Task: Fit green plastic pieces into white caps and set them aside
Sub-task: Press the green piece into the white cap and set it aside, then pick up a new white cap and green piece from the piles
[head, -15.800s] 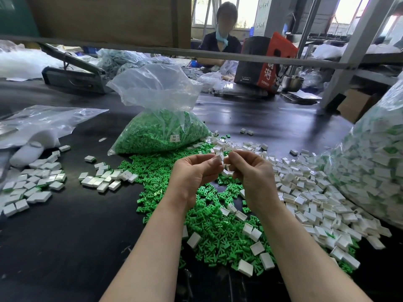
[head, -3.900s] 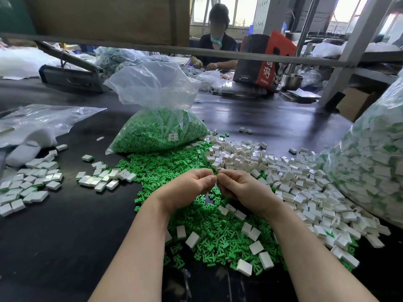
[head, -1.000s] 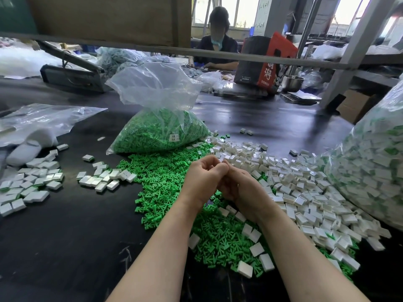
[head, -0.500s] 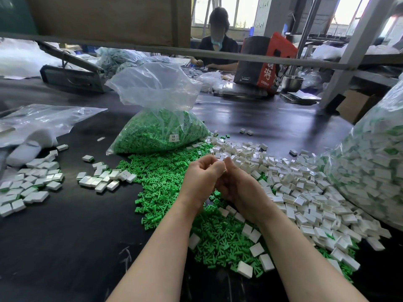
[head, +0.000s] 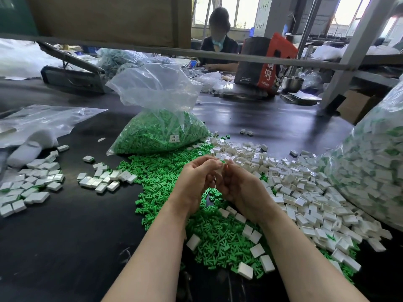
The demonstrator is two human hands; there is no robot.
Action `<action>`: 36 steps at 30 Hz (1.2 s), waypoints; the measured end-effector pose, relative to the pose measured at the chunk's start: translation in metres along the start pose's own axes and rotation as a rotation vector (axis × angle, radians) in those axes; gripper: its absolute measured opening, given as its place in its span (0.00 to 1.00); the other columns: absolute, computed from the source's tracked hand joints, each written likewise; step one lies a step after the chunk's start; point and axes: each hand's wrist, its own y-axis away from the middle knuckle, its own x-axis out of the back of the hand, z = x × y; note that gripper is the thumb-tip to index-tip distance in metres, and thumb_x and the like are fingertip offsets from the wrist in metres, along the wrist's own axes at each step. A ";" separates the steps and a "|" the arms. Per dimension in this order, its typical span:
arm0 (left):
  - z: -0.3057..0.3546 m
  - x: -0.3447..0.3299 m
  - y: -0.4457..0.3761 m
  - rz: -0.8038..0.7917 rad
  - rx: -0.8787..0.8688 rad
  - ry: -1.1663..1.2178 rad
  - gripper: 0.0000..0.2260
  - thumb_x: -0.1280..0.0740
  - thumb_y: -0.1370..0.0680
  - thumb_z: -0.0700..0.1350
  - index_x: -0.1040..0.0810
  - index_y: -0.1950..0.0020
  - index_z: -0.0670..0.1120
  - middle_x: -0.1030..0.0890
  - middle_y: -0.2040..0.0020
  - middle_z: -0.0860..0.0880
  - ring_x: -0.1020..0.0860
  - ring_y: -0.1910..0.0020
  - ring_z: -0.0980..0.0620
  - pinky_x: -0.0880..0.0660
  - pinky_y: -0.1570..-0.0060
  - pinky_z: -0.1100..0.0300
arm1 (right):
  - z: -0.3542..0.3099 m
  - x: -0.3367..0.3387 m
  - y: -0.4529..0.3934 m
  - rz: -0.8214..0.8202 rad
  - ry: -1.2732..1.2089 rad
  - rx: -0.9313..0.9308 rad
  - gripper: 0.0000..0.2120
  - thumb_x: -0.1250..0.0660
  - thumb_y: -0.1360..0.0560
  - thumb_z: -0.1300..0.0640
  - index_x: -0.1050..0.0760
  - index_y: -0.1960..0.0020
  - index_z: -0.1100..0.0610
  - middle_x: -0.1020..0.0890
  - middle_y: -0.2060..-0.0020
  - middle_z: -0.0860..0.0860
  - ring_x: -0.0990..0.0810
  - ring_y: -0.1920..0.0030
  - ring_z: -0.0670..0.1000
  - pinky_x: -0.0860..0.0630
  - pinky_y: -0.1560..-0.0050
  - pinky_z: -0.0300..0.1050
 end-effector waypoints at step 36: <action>0.032 0.087 0.011 1.027 -0.026 -1.260 0.11 0.33 0.25 0.41 0.22 0.43 0.45 0.22 0.41 0.39 0.29 0.39 0.36 0.34 0.39 0.43 | -0.002 0.030 -0.002 0.518 1.387 0.206 0.04 0.30 0.24 0.51 0.19 0.52 0.51 0.18 0.60 0.46 0.23 0.54 0.49 0.30 0.48 0.44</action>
